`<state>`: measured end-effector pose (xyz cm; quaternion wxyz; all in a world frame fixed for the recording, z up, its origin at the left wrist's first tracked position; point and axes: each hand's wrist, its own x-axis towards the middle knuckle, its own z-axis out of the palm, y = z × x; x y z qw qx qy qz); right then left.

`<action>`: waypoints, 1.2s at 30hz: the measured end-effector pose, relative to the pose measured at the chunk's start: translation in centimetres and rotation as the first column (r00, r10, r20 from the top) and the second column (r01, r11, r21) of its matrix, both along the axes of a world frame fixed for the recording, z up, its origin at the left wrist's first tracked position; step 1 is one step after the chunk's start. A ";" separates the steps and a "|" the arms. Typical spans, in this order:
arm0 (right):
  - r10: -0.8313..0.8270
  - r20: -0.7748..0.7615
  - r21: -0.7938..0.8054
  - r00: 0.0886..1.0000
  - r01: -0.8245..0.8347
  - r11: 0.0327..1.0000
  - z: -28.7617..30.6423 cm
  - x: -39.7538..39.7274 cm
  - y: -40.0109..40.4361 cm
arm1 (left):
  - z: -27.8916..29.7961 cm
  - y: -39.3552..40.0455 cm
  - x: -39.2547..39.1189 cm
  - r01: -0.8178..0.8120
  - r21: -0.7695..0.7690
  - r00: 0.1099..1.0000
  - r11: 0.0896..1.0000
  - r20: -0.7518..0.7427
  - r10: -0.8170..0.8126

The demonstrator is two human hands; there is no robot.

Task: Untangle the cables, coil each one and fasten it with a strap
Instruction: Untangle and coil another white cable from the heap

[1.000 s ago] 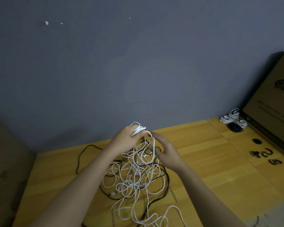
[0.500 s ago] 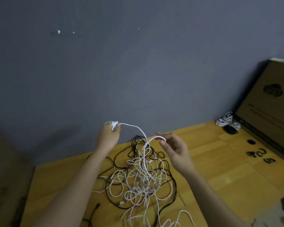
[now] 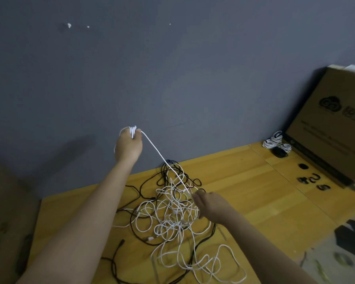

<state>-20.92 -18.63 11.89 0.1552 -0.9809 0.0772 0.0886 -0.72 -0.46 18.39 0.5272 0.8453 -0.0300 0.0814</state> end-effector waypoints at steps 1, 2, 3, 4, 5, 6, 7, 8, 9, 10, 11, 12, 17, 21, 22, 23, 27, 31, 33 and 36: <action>-0.018 -0.020 -0.016 1.000 0.017 1.000 -0.6 -0.1 -0.4 | 0.0 -0.2 -0.3 0.011 -0.001 1.000 1.000 0.010 -0.011; -0.017 -0.035 -0.066 0.999 0.015 0.998 -0.9 -0.2 -0.6 | 0.0 -0.6 -0.7 0.020 -0.018 1.000 1.000 0.011 -0.020; -0.010 -0.052 -0.142 0.999 0.002 0.990 -1.2 -0.2 -0.6 | 0.0 -0.9 -1.1 0.032 -0.046 0.999 0.998 0.005 -0.031; -0.008 -0.042 -0.210 0.999 0.000 0.978 -1.3 -0.3 -0.6 | 0.1 -1.2 -1.5 0.047 -0.073 0.999 0.996 0.000 -0.048; -0.027 0.000 -0.241 1.000 0.026 0.970 -1.5 -0.3 -0.7 | 0.2 -1.5 -1.8 0.061 -0.094 0.998 0.994 0.000 -0.061; -0.066 0.074 -0.213 0.995 0.080 0.974 -1.6 -0.4 -0.9 | 0.3 -1.7 -2.1 0.073 -0.108 0.997 0.991 0.006 -0.073; -0.132 0.172 -0.118 0.976 0.153 0.981 -1.6 -0.5 -0.9 | 0.4 -1.8 -2.4 0.088 -0.120 0.996 0.989 0.012 -0.088; -0.229 0.263 0.024 0.937 0.231 0.973 -1.4 -0.5 -1.1 | 0.5 -1.9 -2.7 0.110 -0.131 0.994 0.985 0.017 -0.108; -0.337 0.321 0.191 0.885 0.288 0.939 -1.0 -0.4 -1.2 | 0.3 -2.0 -3.0 0.137 -0.131 0.991 0.982 0.014 -0.136; -0.449 0.340 0.379 0.826 0.317 0.870 -0.5 -0.3 -1.2 | 0.2 -2.2 -3.5 0.168 -0.115 0.986 0.979 0.004 -0.169; -0.553 0.311 0.563 0.773 0.319 0.763 0.3 -0.1 -1.1 | -0.1 -2.5 -4.0 0.201 -0.083 0.979 0.976 -0.011 -0.202; -0.631 0.252 0.712 0.733 0.301 0.635 1.1 0.1 -0.8 | -0.3 -2.9 -4.8 0.241 -0.042 0.970 0.970 -0.020 -0.242; -0.708 0.048 0.951 0.705 0.185 0.249 4.4 0.9 0.6 | -1.0 -5.5 -9.5 0.516 0.108 0.857 0.850 -0.086 -0.509; -0.737 -0.026 0.962 0.676 0.218 0.167 5.0 0.7 1.0 | -0.6 -6.4 -11.7 0.589 0.029 0.804 0.807 -0.124 -0.582; -0.741 -0.061 0.965 0.669 0.229 0.127 5.0 0.6 0.9 | -0.7 -6.5 -11.9 0.599 0.003 0.794 0.800 -0.129 -0.594; -0.739 -0.102 0.971 0.666 0.230 0.073 5.0 0.5 0.8 | -0.9 -6.5 -11.9 0.607 -0.007 0.786 0.794 -0.136 -0.603; -0.709 -0.223 0.974 0.669 0.179 -0.137 5.3 0.1 0.4 | -2.7 -6.8 -12.4 0.611 0.105 0.789 0.785 -0.165 -0.592; -0.707 -0.204 0.966 0.678 0.258 -0.032 4.5 0.0 0.1 | -3.7 -7.1 -12.7 0.543 0.215 0.839 0.812 -0.166 -0.517; -0.714 -0.191 0.958 0.674 0.288 0.015 3.9 -0.3 -0.2 | -4.1 -7.1 -12.7 0.560 0.226 0.828 0.797 -0.202 -0.524; -0.746 -0.156 0.951 0.647 0.301 0.063 3.3 -1.2 -1.2 | -4.3 -6.3 -12.0 0.585 0.224 0.808 0.779 -0.236 -0.539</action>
